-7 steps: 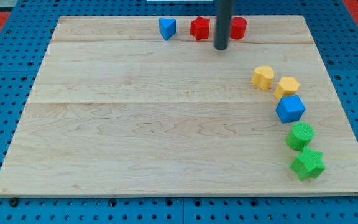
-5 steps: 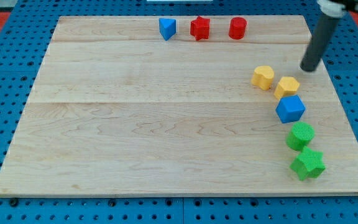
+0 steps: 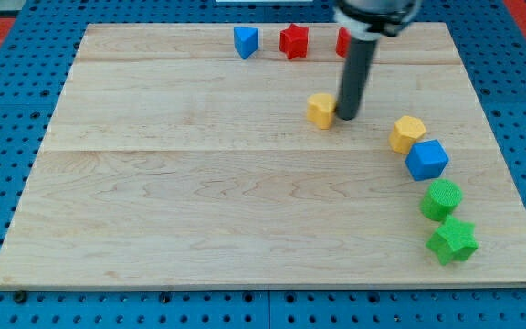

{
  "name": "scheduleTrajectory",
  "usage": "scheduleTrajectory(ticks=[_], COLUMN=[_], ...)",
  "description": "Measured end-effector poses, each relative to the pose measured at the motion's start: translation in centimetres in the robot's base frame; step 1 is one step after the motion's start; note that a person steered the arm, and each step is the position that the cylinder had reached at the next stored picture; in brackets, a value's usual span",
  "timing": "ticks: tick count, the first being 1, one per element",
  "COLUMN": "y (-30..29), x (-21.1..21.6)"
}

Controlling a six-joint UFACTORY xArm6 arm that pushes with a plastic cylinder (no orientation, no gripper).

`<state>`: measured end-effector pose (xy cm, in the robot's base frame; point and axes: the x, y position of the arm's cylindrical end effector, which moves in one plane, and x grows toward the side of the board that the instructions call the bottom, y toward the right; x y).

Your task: Move the yellow heart towards red star

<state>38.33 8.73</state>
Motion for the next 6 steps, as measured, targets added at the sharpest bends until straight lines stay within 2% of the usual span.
scheduleTrajectory(ticks=[1, 2, 5, 6], y=[0.8, -4.7, -15.1, -12.6], x=[1.0, 0.8, -4.3, -5.8])
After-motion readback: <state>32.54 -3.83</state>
